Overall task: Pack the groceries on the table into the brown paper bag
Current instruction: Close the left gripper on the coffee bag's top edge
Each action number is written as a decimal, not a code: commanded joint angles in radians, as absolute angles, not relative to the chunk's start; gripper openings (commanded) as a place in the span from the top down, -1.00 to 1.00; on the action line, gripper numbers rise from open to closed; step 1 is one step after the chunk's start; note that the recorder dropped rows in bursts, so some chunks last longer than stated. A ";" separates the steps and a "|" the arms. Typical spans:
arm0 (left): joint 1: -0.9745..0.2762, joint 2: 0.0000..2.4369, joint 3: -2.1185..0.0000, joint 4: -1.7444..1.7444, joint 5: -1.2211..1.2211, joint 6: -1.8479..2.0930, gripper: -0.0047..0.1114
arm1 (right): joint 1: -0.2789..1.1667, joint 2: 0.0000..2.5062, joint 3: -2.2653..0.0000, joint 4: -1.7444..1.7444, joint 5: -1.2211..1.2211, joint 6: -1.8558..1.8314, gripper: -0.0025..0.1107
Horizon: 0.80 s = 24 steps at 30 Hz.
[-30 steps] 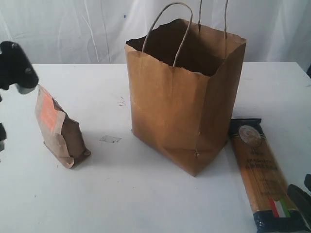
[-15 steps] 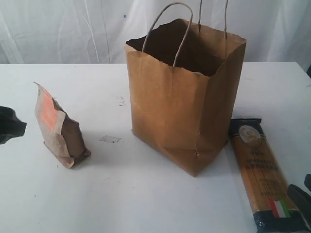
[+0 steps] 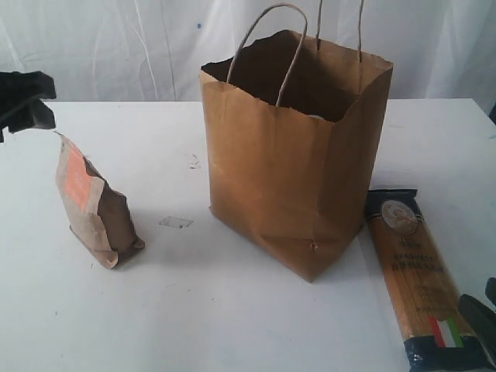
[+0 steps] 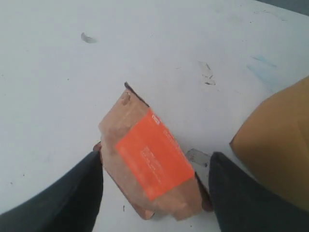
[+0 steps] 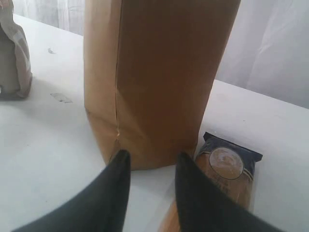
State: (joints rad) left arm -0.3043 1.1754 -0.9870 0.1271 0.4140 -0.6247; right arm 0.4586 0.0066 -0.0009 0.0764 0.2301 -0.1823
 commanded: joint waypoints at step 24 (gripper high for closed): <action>-0.302 1.767 -1.317 0.132 0.754 -0.557 0.90 | 0.454 0.000 0.000 0.078 0.222 -0.180 0.41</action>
